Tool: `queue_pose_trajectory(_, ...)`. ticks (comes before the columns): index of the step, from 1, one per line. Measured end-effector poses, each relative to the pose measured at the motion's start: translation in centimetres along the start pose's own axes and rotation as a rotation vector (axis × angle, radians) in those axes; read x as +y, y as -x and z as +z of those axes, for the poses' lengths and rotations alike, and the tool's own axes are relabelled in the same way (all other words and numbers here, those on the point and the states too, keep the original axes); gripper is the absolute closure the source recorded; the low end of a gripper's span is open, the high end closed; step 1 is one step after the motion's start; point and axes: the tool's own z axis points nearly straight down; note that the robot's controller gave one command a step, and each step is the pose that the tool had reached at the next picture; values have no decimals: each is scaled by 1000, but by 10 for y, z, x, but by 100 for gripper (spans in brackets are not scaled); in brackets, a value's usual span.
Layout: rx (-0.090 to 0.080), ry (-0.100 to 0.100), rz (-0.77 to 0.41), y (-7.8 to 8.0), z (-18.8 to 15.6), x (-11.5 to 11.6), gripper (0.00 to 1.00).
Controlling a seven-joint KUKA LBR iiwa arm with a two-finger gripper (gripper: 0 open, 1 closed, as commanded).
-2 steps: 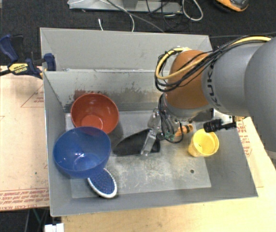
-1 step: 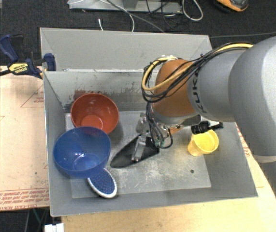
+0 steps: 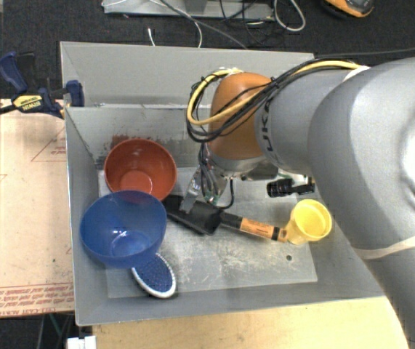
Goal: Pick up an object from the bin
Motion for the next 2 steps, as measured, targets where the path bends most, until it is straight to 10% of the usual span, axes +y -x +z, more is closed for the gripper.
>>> queue_pose_trajectory(2,5,-3,-1,-2,-10,-1,100)
